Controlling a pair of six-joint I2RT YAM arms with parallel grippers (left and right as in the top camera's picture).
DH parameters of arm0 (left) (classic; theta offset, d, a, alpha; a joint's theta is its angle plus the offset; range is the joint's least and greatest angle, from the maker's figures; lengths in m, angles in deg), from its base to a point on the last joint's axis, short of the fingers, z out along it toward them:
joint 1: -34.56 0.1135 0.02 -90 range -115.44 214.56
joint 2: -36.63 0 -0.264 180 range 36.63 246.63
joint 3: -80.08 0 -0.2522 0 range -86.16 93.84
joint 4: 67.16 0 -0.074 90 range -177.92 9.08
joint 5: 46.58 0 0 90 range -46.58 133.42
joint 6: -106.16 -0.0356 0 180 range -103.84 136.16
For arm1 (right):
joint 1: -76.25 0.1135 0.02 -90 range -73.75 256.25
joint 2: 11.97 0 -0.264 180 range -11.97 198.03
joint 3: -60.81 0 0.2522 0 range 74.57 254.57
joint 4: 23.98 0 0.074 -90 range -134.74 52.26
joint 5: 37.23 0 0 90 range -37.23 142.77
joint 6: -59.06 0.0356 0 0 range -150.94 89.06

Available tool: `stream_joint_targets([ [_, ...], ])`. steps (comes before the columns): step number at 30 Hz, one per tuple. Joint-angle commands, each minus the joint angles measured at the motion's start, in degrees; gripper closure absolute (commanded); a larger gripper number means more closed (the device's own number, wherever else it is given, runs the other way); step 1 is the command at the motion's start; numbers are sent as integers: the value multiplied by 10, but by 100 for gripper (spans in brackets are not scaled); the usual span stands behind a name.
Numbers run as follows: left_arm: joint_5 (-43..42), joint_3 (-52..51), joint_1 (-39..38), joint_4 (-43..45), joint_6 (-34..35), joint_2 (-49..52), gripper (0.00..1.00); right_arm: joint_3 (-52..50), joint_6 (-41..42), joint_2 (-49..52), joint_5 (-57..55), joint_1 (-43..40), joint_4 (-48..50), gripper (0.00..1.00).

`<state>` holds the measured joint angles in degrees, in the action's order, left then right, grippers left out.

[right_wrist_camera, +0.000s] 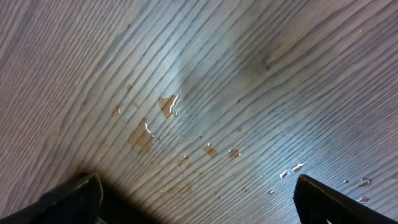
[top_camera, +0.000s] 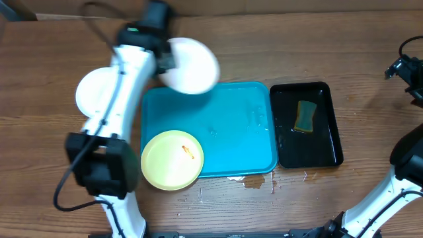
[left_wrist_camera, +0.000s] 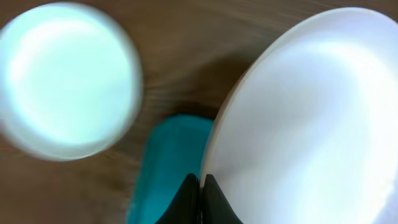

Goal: Clean dirty plates on tray and stack at the side
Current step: 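Lower the white plate onto the other white plate and release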

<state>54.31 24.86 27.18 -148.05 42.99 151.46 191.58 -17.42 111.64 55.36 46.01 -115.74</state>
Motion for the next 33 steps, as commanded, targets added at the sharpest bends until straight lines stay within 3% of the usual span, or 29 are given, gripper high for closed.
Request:
stream_joint_targets([
  [1,-17,11,101,-27,51,-2,96,10,2,-12,0,0,2,0],
  [6,-18,9,214,-48,52,-2,96,10,2,-12,0,0,2,0],
  [12,-18,-2,283,-42,56,-1,96,10,2,-12,0,0,2,0],
  [29,-13,-163,292,134,44,-1,95,10,2,-12,0,0,2,0],
  [30,-14,-163,291,135,44,-1,92,10,2,-12,0,0,2,0],
  [31,-18,-163,291,136,44,-1,73,10,2,-12,0,0,2,0],
  [33,-44,-163,291,133,24,-1,13,10,2,-12,0,0,2,0],
])
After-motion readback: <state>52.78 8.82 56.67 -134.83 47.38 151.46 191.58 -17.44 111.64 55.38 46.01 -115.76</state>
